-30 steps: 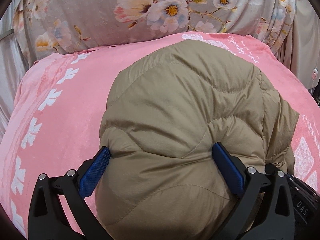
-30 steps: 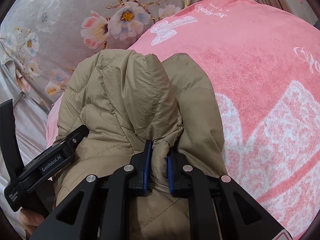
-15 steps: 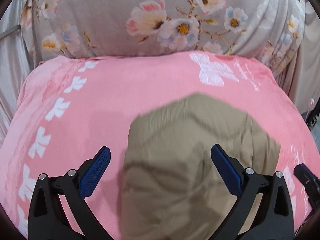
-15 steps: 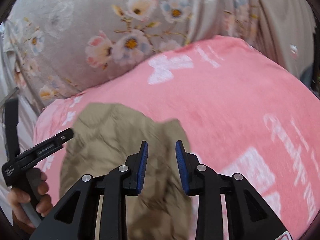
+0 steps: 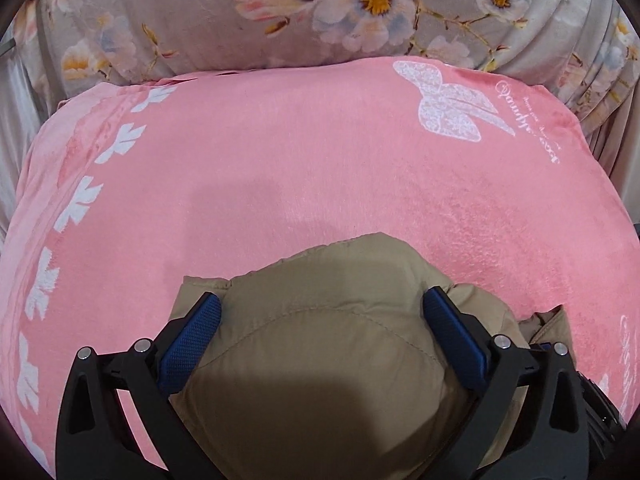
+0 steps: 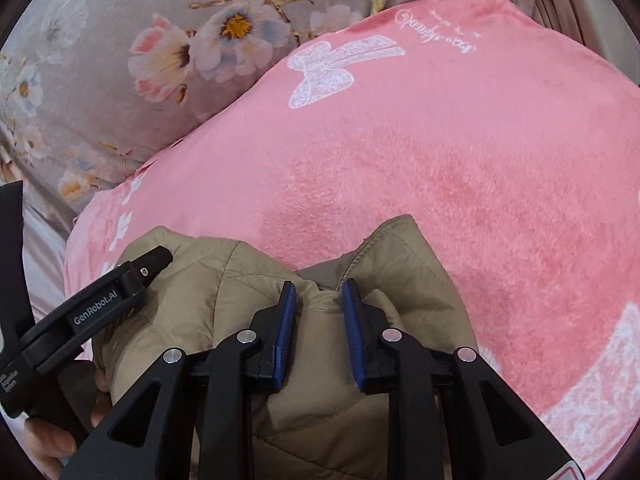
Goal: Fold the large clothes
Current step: 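Grasp the khaki jacket bundle with the left tool while the right tool grasps it too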
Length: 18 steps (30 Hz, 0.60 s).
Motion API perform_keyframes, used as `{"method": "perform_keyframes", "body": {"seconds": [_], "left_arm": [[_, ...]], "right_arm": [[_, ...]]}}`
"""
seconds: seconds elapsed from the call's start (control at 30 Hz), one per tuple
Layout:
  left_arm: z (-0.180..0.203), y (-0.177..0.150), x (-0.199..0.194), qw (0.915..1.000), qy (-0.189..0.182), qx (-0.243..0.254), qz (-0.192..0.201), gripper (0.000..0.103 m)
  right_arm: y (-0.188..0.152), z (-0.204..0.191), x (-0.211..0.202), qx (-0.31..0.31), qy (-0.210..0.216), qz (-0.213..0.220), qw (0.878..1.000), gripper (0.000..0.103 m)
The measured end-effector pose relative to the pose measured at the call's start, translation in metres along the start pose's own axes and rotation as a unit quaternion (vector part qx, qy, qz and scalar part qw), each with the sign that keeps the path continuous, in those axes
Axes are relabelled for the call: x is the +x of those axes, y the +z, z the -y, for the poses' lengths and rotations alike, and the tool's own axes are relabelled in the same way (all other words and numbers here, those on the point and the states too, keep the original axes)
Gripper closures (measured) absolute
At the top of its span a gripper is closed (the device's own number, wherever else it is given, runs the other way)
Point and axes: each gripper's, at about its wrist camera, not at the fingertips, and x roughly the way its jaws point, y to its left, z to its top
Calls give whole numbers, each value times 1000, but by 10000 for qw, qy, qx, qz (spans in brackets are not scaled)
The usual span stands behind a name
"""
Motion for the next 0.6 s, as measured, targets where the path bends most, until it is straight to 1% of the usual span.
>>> {"method": "perform_keyframes", "body": {"seconds": [0.2,0.6], "left_arm": [[6,-6,10,9997,203,86,91,5],[14,-14,16,9985,451,181,260,5]], "right_arm": [[-9,0,5,-67,-83,91,9999,82],[-14,0,12,-154,-199,259,9993,83]]}}
